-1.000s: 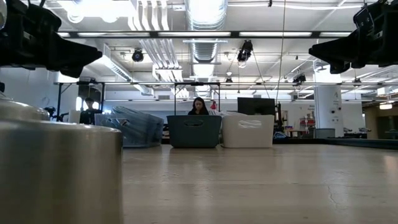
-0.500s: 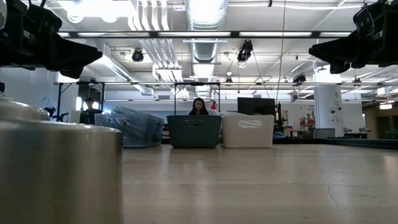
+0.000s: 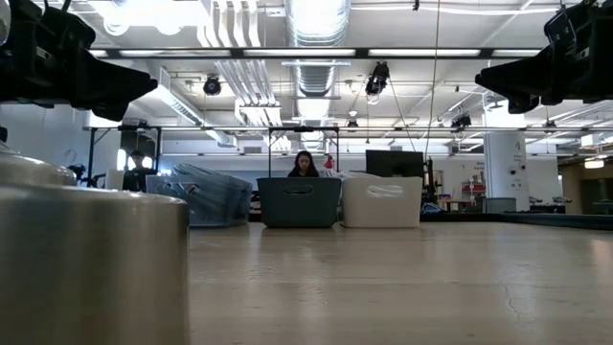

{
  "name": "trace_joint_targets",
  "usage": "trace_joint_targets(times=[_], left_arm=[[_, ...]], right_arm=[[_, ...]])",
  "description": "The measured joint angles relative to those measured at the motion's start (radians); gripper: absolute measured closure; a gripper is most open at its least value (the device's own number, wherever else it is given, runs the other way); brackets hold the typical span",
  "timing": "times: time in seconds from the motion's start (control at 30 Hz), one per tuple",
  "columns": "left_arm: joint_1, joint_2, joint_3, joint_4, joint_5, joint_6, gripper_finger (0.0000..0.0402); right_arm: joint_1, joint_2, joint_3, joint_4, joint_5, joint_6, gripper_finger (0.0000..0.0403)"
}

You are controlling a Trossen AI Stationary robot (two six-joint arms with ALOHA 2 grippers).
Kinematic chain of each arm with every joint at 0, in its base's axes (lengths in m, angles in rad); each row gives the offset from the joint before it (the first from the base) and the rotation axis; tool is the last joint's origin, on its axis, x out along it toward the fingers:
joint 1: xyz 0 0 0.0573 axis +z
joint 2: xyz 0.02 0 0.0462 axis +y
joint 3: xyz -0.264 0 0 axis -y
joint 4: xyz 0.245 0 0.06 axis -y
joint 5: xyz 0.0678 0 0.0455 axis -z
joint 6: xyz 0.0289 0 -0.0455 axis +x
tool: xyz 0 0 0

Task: Sort HDMI cables
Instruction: Return to Home Position

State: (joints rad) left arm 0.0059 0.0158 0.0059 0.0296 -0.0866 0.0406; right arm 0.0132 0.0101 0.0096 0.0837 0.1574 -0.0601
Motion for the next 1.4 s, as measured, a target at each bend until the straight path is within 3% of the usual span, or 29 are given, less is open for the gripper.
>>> trace_joint_targets(times=[0.77,1.4], left_arm=[[0.000,0.000,0.000,0.000,0.000,0.000,0.0291],[0.000,0.000,0.000,0.000,0.000,0.000,0.0291]], right_arm=[[0.000,-0.001,0.000,0.000,0.000,0.000,0.0340],[0.000,0.000,0.000,0.000,0.000,0.000,0.0314]])
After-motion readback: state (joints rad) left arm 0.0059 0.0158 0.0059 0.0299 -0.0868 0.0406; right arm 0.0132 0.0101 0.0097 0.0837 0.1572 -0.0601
